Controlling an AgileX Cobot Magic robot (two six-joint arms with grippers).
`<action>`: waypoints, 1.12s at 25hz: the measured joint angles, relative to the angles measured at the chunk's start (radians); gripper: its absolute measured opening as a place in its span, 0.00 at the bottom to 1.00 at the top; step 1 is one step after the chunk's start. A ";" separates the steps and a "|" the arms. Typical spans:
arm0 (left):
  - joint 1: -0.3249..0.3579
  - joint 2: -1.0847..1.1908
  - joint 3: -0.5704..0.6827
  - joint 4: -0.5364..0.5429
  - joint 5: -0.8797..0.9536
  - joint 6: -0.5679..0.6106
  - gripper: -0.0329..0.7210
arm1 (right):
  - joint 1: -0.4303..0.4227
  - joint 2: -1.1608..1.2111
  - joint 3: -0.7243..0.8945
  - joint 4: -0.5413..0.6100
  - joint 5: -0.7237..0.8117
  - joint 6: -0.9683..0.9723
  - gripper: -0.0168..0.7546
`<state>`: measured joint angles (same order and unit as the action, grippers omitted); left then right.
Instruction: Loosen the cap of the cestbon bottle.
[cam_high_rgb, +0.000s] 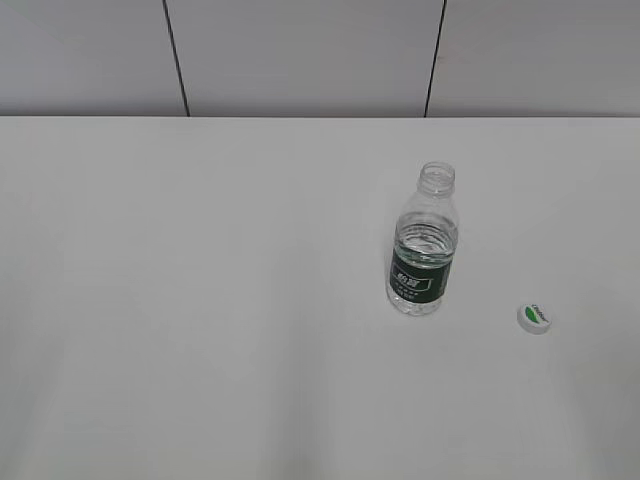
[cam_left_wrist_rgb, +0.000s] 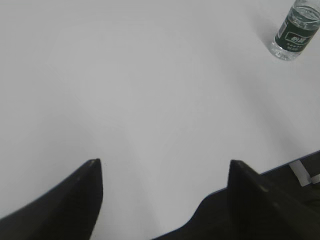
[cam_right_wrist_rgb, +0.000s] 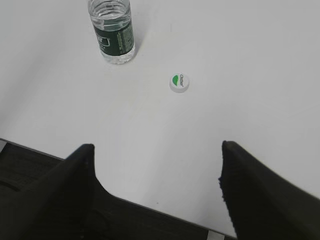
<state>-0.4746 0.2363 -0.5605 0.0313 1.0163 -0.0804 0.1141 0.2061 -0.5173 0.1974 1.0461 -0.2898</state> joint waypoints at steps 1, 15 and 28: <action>0.000 0.000 0.000 0.000 0.000 0.000 0.83 | 0.000 0.000 0.000 0.002 0.000 0.000 0.78; 0.087 -0.104 0.003 0.002 0.000 0.000 0.81 | 0.000 0.000 0.000 0.010 -0.001 0.000 0.78; 0.361 -0.241 0.006 0.002 0.004 -0.001 0.81 | -0.007 -0.014 0.001 0.012 -0.003 0.000 0.78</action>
<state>-0.1132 -0.0052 -0.5545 0.0333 1.0203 -0.0812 0.1069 0.1923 -0.5162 0.2090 1.0432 -0.2898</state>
